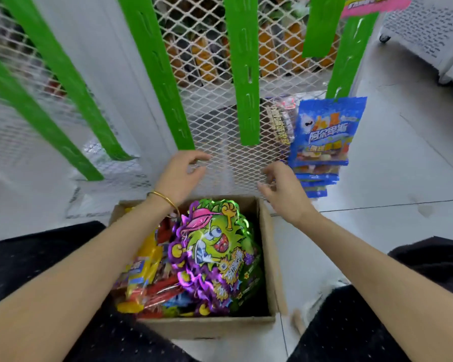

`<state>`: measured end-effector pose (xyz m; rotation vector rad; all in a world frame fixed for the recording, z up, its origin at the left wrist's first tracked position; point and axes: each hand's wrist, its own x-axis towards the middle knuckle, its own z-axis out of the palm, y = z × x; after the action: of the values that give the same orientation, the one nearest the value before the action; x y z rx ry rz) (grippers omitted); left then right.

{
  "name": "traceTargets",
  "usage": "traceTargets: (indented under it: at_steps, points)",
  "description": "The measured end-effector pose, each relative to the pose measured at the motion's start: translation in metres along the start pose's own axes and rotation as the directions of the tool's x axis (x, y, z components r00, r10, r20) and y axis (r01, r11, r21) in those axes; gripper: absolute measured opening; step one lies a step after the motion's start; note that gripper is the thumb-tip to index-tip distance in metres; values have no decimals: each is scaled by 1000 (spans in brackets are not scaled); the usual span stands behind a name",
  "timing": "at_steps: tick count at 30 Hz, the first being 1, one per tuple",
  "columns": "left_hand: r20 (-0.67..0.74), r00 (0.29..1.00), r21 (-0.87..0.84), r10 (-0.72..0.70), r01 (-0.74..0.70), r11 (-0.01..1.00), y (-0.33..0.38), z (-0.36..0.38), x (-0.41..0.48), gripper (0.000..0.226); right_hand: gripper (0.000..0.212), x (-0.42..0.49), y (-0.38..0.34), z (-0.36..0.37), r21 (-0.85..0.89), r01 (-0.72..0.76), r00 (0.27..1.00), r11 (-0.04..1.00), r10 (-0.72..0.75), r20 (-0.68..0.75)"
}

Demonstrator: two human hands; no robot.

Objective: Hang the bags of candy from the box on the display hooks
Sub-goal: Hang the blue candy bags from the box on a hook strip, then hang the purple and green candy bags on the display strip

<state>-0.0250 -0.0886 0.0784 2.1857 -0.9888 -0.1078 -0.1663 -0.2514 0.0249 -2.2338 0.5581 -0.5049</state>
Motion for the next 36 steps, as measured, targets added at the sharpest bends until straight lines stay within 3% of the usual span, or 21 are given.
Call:
traceTargets:
  at_steps: [3, 9, 16, 22, 28, 33, 36]
  points:
    - [5, 992, 10, -122, 122, 992, -41, -28, -24, 25, 31, -11, -8, 34, -55, 41, 973, 998, -28, 229]
    - [62, 972, 30, -225, 224, 974, -76, -61, -47, 25, 48, -12, -18, 75, -167, 143, 873, 975, -45, 485]
    - [230, 951, 98, -207, 189, 977, -88, -35, -48, 20, 61, 17, -12, 94, -307, 173, 853, 936, 13, 522]
    - [465, 850, 224, -247, 157, 962, -76, 27, -42, 43, 72, 30, 9, 88, -413, 179, 807, 893, 107, 581]
    - [422, 858, 164, -293, 245, 956, -74, 58, -36, 56, 72, 36, 20, 86, -470, 161, 838, 868, 132, 530]
    - [392, 898, 122, -201, 166, 979, -71, 62, -33, 27, 35, 41, 19, 74, -454, 169, 856, 875, 98, 508]
    - [356, 922, 60, -152, 139, 988, -64, 61, -33, 5, 27, 41, 14, 62, -345, 163, 825, 924, 65, 562]
